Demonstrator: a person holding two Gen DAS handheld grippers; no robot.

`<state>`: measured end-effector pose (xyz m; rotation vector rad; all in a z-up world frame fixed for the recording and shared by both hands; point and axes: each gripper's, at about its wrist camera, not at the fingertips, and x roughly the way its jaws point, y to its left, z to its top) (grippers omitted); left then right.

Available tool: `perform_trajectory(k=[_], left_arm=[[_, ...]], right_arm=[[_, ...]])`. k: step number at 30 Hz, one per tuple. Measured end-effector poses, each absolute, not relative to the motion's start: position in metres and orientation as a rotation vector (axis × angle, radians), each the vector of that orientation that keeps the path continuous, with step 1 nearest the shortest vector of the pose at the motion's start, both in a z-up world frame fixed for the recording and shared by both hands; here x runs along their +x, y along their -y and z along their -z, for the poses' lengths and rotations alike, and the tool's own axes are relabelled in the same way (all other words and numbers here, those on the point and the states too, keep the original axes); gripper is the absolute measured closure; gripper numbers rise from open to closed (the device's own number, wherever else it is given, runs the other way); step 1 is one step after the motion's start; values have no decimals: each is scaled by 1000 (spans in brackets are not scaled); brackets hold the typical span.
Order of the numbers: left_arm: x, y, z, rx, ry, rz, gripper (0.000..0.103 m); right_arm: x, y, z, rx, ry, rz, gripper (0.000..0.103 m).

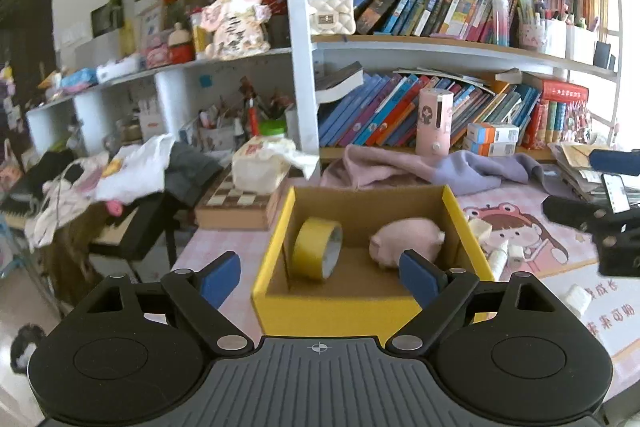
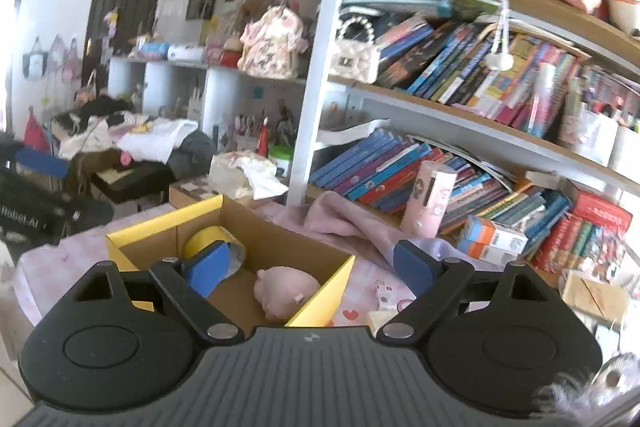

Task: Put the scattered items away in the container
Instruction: 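Raise both open grippers up out of the yellow box, then move right tool toward the white charger block on the tablecloth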

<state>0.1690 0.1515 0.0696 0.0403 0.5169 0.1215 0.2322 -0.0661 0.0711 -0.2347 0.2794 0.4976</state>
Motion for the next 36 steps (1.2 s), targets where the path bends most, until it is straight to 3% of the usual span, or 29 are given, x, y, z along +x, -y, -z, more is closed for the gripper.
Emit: perform_trajectory(k=[10, 14, 36], left_arm=[[112, -142, -55, 21, -518, -170, 14], [96, -134, -45, 32, -523, -177, 8], [56, -109, 4, -3, -657, -98, 7]], right_arm=[[177, 88, -55, -204, -356, -460, 12], [157, 95, -41, -208, -385, -420, 12], [96, 95, 4, -217, -560, -379, 12]])
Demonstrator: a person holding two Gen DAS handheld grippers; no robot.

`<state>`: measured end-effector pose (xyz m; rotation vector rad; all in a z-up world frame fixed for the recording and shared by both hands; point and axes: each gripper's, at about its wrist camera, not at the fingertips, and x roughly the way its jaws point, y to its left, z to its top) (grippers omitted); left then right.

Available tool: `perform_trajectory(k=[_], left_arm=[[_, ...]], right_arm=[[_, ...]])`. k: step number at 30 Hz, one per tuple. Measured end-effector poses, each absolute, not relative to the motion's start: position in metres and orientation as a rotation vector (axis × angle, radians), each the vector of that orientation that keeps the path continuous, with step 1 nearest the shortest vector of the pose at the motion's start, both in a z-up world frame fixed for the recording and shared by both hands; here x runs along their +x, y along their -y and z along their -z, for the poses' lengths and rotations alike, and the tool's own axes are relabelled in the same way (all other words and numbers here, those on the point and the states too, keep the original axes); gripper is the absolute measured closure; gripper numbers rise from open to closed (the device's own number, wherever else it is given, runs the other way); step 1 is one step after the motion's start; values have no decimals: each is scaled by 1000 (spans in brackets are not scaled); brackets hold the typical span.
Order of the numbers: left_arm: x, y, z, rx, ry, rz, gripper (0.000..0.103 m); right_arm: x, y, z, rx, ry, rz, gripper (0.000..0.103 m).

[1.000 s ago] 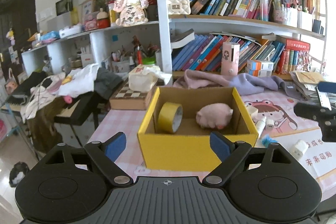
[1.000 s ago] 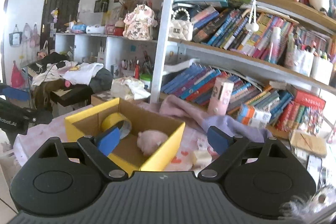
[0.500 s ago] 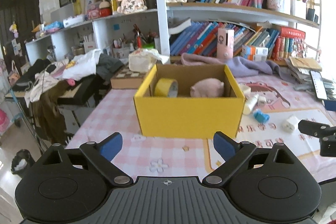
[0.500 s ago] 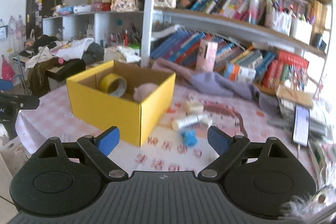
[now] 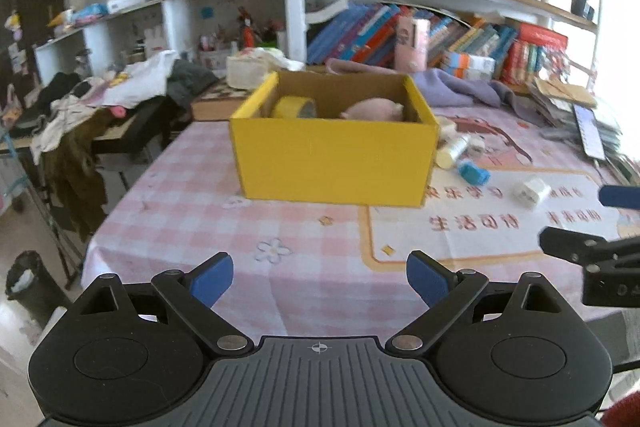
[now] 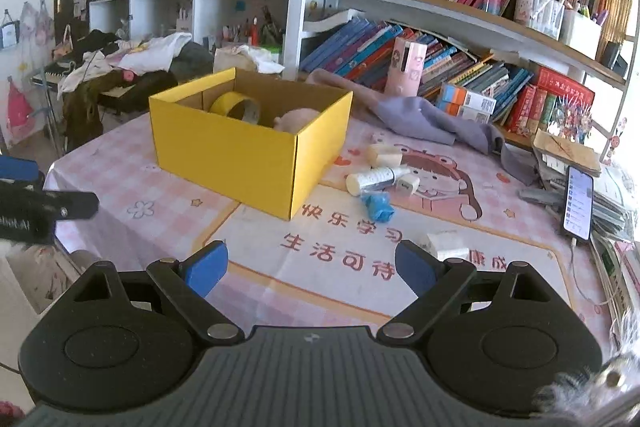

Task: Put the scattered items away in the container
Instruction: 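Move right tool toward the white charger block on the tablecloth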

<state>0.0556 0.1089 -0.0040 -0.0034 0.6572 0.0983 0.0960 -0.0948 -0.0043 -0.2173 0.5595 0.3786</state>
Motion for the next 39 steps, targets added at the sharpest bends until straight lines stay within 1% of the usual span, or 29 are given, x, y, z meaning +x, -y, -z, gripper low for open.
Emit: perform_trajectory(k=[12, 21, 39], left_arm=[[61, -94, 16, -19, -683, -16, 7], [75, -74, 17, 17, -681, 46, 7], [124, -3, 13, 126, -654, 213, 7]], right_arm=[[93, 103, 10, -264, -616, -303, 13], [94, 122, 14, -237, -622, -228, 12], [124, 177, 14, -200, -654, -125, 12]])
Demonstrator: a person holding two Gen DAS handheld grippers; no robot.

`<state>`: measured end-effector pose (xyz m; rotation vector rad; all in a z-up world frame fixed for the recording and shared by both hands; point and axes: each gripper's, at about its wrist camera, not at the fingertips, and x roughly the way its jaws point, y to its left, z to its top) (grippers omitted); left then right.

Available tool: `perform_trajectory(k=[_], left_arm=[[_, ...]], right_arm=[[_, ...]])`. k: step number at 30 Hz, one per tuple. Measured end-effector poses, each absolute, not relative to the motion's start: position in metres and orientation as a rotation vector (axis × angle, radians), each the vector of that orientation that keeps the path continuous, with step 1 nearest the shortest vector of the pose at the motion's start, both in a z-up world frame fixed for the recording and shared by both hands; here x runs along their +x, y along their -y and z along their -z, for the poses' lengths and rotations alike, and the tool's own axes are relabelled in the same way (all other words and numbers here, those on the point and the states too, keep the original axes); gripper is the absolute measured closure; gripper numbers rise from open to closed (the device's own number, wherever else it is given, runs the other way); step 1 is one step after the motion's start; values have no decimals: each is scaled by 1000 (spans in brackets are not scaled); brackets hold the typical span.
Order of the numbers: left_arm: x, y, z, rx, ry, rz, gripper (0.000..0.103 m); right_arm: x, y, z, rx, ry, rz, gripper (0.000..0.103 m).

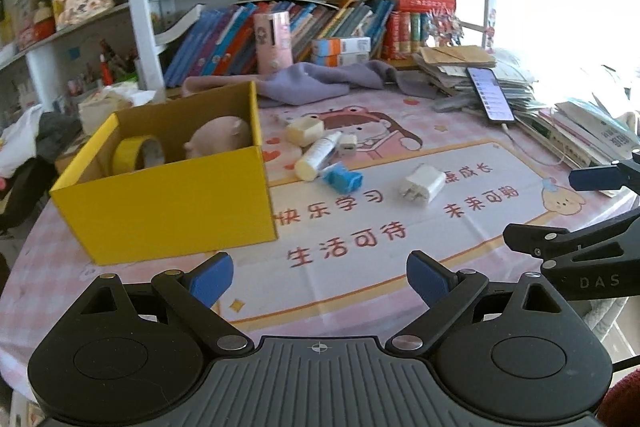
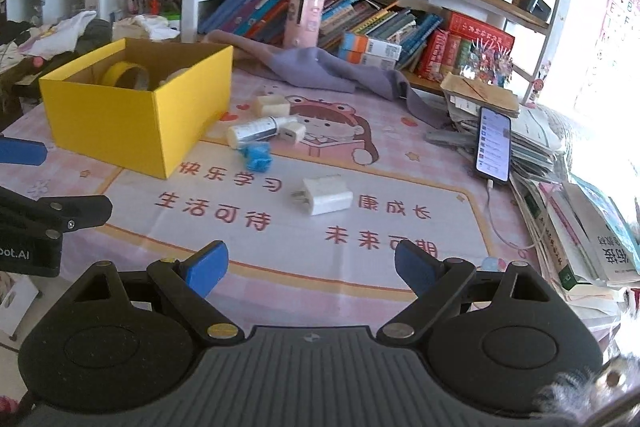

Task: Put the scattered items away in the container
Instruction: 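Move right tool toward the white charger block on the tablecloth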

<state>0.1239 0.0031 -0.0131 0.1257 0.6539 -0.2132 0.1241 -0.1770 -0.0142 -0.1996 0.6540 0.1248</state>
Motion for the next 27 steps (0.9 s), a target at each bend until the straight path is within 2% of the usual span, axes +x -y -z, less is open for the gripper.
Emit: perform_trajectory(k=[27], left_arm=[[197, 48, 36, 82, -736, 196, 7]], right_arm=[[217, 217, 32, -255, -782, -227, 12]])
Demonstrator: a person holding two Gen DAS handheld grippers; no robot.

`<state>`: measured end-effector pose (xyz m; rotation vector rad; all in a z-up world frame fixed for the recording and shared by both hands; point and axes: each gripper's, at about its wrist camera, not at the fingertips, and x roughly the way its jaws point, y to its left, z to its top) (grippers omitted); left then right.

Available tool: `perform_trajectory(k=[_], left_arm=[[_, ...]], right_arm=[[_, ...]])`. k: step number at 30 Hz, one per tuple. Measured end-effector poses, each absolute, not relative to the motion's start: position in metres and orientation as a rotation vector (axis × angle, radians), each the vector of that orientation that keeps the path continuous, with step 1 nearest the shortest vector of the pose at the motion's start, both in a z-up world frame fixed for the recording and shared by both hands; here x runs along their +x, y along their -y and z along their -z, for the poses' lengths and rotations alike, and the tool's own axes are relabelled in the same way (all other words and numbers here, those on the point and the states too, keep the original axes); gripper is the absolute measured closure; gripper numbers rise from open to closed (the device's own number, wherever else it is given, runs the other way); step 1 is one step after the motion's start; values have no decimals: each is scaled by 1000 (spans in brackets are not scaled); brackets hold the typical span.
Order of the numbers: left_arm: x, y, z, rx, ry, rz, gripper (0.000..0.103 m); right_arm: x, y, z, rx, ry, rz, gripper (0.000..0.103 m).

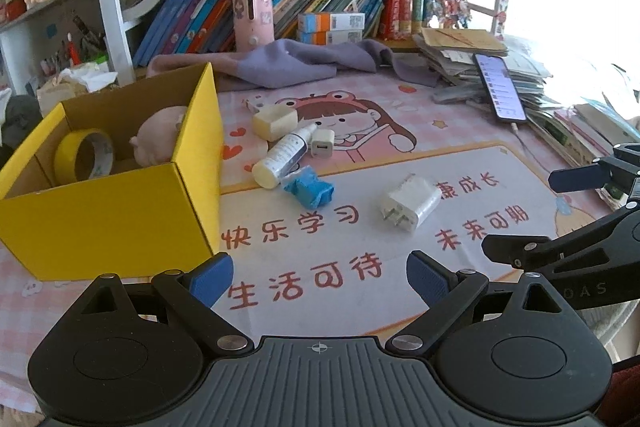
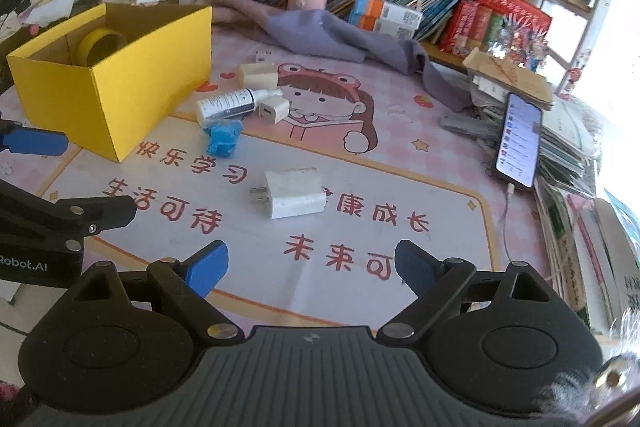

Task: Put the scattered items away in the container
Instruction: 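Move right tool toward the white charger block on the tablecloth, then close right gripper on white charger block while left tool approaches blue cloth bag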

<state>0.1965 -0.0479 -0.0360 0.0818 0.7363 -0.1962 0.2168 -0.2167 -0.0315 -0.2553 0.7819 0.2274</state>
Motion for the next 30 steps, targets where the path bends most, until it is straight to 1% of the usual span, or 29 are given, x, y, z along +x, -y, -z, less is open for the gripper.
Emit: perform_trajectory(k=[16, 30], left_arm=[[227, 76, 48, 50, -839, 64, 7], [230, 83, 51, 67, -887, -84, 7]], right_arm=[[289, 232, 58, -278, -866, -421, 13], [338, 207, 85, -323, -928, -602, 15]])
